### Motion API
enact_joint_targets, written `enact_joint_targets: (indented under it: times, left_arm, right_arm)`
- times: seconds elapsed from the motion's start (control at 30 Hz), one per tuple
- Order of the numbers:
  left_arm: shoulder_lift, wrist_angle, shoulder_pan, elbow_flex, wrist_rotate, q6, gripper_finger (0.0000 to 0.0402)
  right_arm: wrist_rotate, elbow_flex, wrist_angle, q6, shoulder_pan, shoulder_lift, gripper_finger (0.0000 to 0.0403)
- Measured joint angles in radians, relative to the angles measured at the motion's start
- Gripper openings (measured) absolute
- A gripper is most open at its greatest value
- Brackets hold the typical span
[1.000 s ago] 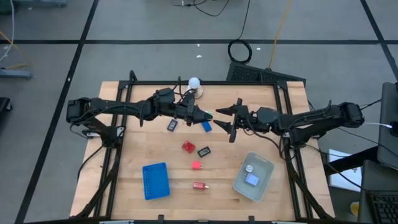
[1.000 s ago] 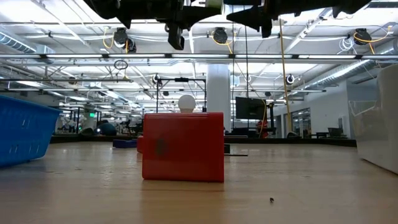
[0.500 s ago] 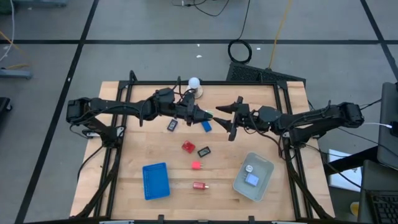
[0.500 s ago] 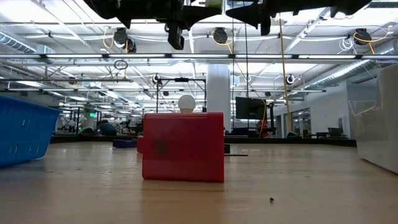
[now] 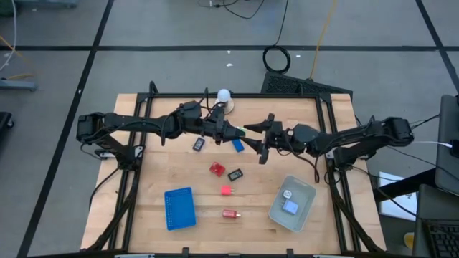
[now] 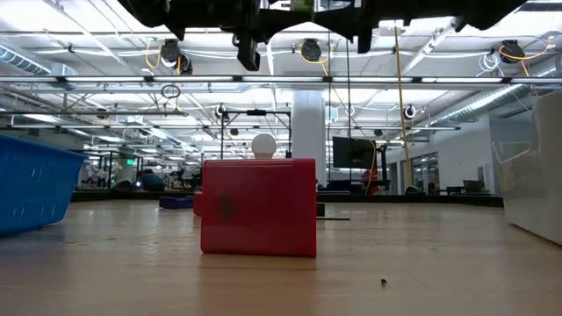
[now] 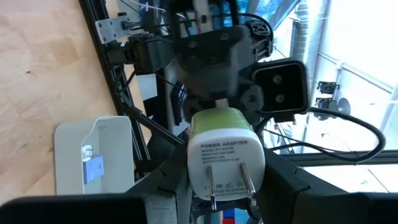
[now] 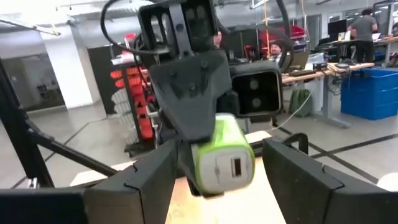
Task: Pick & Place Office items
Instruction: Put the green charger adapter into the gray bin
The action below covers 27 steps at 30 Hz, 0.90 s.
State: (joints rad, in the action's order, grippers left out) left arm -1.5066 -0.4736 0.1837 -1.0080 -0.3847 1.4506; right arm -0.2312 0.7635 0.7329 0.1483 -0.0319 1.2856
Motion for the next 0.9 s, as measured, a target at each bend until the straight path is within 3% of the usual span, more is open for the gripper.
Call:
enact_joint_targets:
  times: [0.57,0.9]
  left_arm:
    - [0.0,-0.003,0.0,0.0,-0.035,0.009,0.0128]
    - [0.0,-0.002,0.0,0.0,-0.035,0.01,0.0128]
  right_arm:
    - [0.001,0.0,0.118,0.017,0.0,0.072,0.0224]
    - [0.003,0.0,0.117,0.015,0.0,0.072,0.0143]
